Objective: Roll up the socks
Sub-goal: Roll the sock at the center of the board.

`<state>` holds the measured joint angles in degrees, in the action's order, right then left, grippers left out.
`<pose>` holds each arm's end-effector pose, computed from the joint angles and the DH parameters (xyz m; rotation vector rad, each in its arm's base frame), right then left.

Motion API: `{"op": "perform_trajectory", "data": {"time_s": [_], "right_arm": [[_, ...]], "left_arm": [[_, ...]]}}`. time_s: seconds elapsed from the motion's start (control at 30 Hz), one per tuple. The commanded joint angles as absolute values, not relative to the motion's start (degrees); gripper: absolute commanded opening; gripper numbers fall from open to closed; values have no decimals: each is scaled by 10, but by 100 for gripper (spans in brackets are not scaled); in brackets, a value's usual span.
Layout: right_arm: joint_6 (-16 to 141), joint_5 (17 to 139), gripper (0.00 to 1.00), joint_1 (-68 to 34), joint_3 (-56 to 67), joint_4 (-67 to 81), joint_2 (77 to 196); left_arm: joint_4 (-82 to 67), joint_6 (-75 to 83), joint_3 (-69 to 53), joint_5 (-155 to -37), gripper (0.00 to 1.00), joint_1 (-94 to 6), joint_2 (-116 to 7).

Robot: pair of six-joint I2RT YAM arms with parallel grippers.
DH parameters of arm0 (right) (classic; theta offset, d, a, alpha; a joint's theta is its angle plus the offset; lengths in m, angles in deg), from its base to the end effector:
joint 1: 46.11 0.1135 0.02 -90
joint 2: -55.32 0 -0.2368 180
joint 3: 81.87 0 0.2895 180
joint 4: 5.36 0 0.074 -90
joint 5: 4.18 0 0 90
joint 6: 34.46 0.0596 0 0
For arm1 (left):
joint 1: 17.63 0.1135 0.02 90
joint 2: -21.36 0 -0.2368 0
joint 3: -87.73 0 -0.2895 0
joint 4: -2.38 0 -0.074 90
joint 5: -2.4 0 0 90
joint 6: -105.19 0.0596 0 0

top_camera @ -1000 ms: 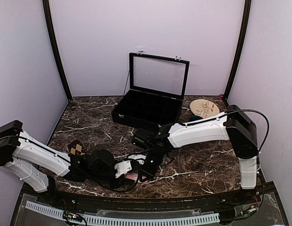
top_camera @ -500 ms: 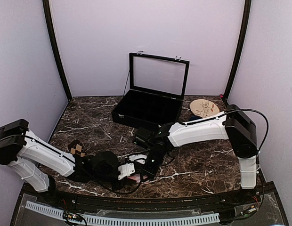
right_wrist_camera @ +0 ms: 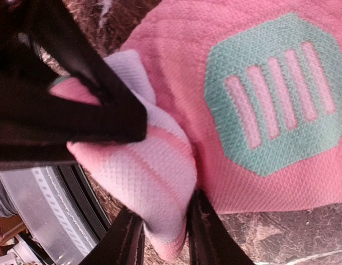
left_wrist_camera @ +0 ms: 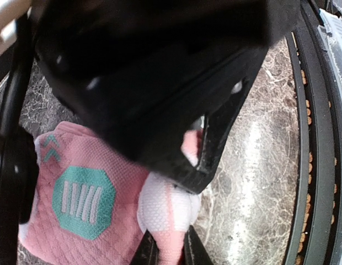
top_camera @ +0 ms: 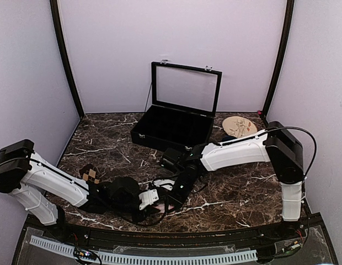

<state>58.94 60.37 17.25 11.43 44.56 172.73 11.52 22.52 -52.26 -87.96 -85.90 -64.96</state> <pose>0.1692 0.3944 0.0826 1.5928 -2.5694 -0.8030 0.1149 -0.2893 0.0598 1.4032 1.8031 -0.5817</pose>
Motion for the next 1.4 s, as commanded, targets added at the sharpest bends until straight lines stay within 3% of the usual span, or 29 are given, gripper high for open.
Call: {"op": "perform_trajectory", "data": {"time_s": [0.0, 0.27, 0.83, 1.23, 1.37], "right_arm": [[606, 594, 29, 160, 81, 405, 1688], [629, 605, 37, 145, 21, 340, 1642], [630, 747, 39, 146, -129, 179, 1535], [522, 905, 39, 249, -173, 106, 1504], [495, 902, 39, 271, -170, 90, 1501]], "left_arm": [[82, 172, -539, -919, 5, -835, -637], [62, 128, -530, -1037, 5, -764, -624], [84, 12, -529, -1222, 5, -675, -658], [125, -67, -523, -1366, 1, -624, -729], [145, -87, -531, -1392, 0, -614, -738]]}}
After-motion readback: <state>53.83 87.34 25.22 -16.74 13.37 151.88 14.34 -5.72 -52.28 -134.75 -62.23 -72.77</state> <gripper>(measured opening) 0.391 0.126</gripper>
